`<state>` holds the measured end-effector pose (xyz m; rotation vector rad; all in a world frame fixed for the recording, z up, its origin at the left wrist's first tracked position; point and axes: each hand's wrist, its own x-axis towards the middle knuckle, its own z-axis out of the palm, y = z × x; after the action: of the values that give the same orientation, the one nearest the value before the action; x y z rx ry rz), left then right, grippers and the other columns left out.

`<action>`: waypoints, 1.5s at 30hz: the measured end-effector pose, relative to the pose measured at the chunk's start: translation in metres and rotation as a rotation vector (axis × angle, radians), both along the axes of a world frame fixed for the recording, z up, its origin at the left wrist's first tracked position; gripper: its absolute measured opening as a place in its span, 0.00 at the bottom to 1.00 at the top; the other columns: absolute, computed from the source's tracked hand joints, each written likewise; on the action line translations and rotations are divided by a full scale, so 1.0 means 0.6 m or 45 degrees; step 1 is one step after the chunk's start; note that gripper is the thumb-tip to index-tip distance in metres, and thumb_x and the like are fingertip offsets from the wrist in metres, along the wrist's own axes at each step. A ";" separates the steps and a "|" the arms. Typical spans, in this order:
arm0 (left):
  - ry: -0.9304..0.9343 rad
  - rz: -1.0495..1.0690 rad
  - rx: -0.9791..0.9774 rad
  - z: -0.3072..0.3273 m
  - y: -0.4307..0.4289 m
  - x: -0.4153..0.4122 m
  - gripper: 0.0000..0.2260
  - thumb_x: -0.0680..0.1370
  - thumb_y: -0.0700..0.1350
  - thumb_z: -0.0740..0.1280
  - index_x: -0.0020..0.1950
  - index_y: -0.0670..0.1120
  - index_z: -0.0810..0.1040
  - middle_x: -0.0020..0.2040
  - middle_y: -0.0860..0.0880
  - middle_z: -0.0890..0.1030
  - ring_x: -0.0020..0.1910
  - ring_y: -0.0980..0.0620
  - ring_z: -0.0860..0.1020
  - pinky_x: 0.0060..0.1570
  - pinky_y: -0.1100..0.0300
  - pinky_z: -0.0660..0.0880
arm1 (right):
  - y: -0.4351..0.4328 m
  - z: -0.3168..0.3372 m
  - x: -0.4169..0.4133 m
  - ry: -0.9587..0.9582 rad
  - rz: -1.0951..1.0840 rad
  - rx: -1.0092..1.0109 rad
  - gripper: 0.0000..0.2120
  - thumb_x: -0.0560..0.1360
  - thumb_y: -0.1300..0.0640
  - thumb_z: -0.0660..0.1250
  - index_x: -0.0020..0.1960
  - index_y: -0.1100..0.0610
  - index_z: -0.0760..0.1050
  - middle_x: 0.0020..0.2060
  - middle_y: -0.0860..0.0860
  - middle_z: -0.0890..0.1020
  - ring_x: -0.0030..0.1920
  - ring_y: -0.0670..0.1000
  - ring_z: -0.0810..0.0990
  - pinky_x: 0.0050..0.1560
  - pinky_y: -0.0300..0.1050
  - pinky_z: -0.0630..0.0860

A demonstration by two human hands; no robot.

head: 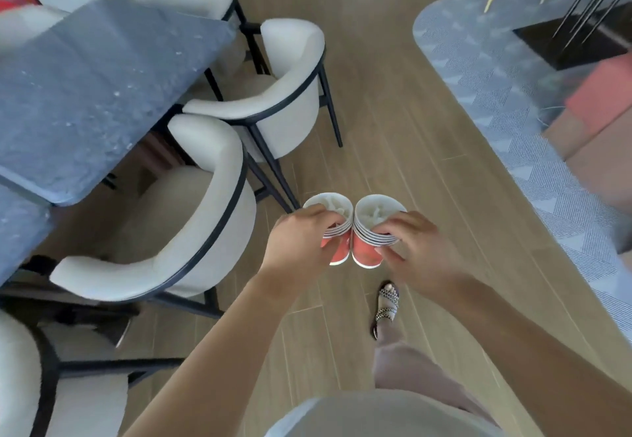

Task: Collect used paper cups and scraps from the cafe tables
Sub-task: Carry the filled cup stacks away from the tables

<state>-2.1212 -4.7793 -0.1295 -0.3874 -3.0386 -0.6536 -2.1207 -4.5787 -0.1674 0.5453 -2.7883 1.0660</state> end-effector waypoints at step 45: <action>0.029 0.158 0.107 -0.028 0.079 -1.785 0.15 0.70 0.39 0.67 0.55 0.51 0.80 0.49 0.52 0.82 0.44 0.46 0.79 0.40 0.59 0.73 | 0.080 0.015 -1.825 0.045 0.192 0.157 0.18 0.65 0.64 0.74 0.54 0.55 0.79 0.50 0.50 0.81 0.52 0.49 0.74 0.49 0.41 0.69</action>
<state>-3.1920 -4.7318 -0.1460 -0.2007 -2.9717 -0.7594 -3.2159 -4.5304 -0.1582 0.7915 -2.8333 0.9030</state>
